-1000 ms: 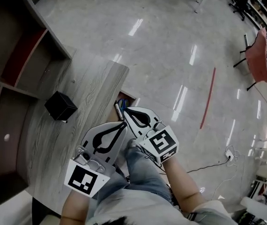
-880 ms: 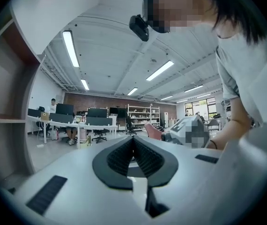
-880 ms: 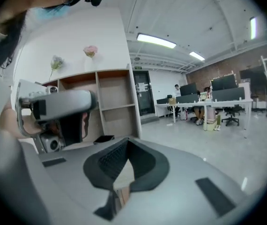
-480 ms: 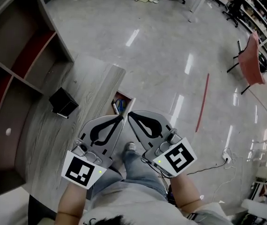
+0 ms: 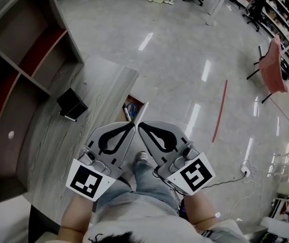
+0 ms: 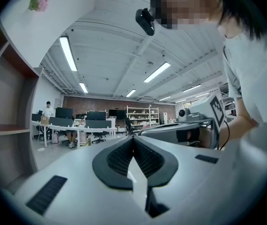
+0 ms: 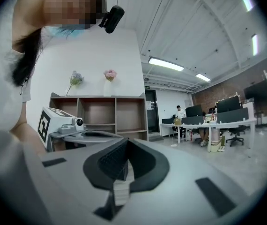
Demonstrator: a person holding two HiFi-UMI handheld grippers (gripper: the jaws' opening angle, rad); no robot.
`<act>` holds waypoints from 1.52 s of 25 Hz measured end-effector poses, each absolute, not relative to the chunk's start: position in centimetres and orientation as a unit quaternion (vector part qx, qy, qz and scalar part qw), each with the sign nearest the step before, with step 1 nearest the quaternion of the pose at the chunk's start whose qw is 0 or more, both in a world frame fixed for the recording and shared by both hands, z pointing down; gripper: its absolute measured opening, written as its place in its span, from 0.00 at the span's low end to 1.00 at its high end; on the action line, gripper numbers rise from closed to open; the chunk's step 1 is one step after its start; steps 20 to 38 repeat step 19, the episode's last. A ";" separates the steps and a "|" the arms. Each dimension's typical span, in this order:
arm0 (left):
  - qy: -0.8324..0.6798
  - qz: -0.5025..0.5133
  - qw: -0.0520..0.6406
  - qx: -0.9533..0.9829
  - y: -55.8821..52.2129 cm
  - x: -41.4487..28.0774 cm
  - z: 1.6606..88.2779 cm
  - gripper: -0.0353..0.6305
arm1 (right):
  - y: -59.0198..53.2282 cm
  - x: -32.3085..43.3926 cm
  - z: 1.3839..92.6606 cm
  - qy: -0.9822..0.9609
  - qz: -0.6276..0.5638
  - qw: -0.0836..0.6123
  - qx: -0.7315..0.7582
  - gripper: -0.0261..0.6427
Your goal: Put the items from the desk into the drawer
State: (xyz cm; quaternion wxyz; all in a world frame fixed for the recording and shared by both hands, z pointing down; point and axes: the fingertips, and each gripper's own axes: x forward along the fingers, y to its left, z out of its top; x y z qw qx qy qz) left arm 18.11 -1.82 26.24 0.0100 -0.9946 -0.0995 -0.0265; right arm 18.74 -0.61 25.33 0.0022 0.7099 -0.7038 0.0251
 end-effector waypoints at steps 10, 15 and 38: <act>-0.099 -0.023 0.012 -0.995 -1.4 18.1 25.7 0.07 | -0.4 18.9 25.1 -0.707 0.019 0.006 0.707 0.05; -0.095 -0.021 0.013 -0.995 -1.3 18.4 25.5 0.07 | -0.5 19.2 25.0 -0.712 0.016 0.008 0.702 0.05; -0.090 -0.020 0.013 -0.996 -1.6 18.8 25.4 0.07 | -0.8 19.6 24.9 -0.715 0.015 0.007 0.699 0.05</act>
